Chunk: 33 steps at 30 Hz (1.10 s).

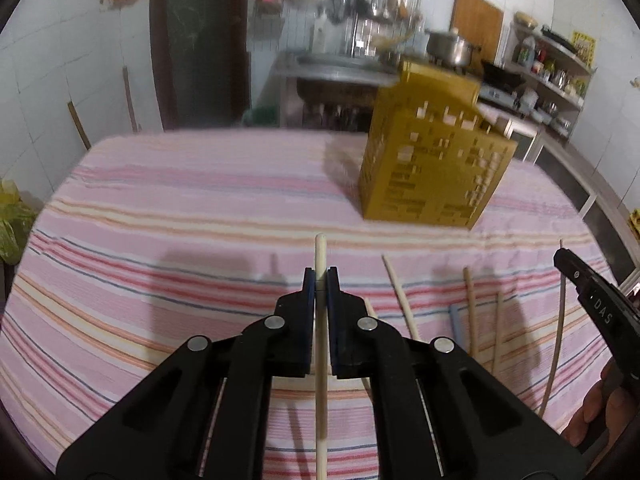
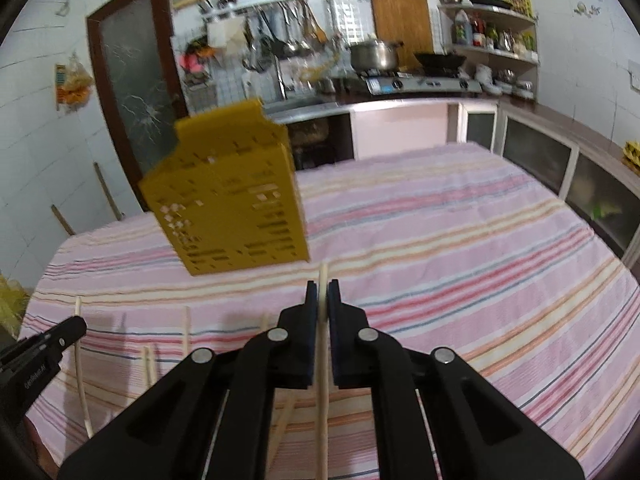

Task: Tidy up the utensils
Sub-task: 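Carry the chopstick to the yellow holder and drop it in with the left tool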

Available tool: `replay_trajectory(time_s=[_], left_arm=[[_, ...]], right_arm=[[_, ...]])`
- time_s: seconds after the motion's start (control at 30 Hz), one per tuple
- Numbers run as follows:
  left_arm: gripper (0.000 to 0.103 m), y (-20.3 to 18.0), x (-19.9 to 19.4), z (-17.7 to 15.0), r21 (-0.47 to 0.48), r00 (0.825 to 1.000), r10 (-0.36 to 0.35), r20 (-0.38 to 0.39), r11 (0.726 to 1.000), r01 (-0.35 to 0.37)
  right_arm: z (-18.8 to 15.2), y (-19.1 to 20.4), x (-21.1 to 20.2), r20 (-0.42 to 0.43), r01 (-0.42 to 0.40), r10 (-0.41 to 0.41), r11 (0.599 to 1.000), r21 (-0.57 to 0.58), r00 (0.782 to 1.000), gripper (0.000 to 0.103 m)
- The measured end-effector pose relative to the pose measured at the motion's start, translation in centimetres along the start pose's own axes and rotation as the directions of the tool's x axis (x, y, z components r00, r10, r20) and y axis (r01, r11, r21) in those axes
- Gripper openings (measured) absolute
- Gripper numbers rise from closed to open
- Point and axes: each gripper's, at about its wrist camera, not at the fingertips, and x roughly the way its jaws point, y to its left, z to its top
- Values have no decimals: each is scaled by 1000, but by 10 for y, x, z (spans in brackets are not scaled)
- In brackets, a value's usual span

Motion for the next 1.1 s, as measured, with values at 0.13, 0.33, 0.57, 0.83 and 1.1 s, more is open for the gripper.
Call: replay_trajectory(time_s=[0.13, 0.33, 0.57, 0.83, 1.1], left_arm=[[4, 5, -32, 5, 0, 995, -13, 96, 1000, 13], [4, 8, -67, 3, 12, 978, -47, 203, 999, 46], [4, 11, -86, -6, 21, 966, -31, 258, 999, 27], [4, 7, -102, -8, 32, 953, -29, 302, 999, 20], [4, -2, -117, 6, 48, 931, -45, 362, 998, 30]], right_arm=[[5, 5, -27, 85, -68, 71, 997, -36, 994, 6], [1, 2, -54, 163, -132, 139, 990, -53, 977, 6], [-3, 0, -75, 228, -140, 154, 987, -77, 961, 6], [1, -1, -95, 298, -121, 141, 989, -83, 944, 6], [21, 2, -106, 366, -122, 153, 987, -105, 918, 6]])
